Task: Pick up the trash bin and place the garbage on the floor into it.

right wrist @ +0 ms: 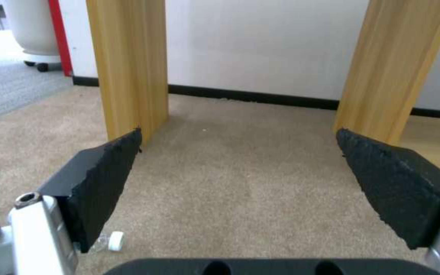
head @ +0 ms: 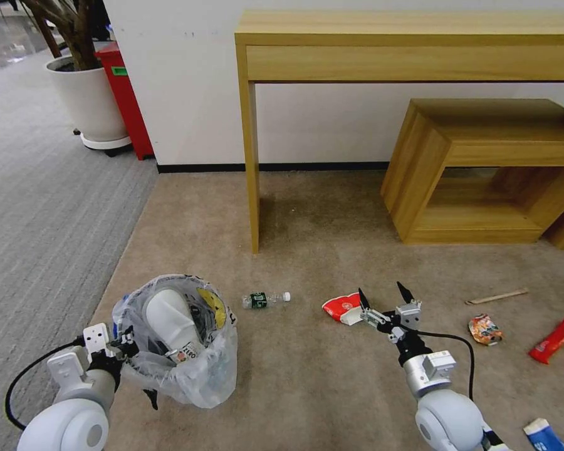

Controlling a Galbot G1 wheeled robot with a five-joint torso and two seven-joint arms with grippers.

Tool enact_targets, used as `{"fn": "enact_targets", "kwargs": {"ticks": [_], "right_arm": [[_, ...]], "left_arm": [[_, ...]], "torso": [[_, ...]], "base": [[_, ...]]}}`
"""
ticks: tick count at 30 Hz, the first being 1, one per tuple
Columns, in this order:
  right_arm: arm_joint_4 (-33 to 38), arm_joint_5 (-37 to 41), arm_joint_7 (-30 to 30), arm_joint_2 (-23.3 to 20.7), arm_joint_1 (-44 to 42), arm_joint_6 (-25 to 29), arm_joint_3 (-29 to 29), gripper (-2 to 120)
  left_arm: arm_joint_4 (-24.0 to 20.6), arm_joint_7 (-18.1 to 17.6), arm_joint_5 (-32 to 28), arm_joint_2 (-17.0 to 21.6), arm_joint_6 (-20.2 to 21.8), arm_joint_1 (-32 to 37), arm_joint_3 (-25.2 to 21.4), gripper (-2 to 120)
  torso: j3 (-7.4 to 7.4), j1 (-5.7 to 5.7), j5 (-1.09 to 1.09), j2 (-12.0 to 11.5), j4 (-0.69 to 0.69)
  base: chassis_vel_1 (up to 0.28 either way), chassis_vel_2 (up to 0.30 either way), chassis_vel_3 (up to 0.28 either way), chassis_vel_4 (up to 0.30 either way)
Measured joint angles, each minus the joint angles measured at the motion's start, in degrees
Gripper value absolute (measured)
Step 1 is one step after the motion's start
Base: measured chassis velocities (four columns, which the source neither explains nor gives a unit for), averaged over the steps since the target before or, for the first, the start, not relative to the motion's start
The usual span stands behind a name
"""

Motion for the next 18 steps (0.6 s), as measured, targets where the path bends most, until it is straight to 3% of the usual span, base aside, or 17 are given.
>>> {"fn": "enact_targets", "kwargs": {"ticks": [18], "right_arm": [[-0.7,0.19,-0.07,-0.14,0.78,-0.13,-0.64,98]], "left_arm": [[0.57,-0.45,-0.83,0.15,0.1,-0.42,-0.21,1]], "torso": [[0.0,0.0,0.0,0.0,0.0]], "base": [[0.0,0.0,0.0,0.0]]}}
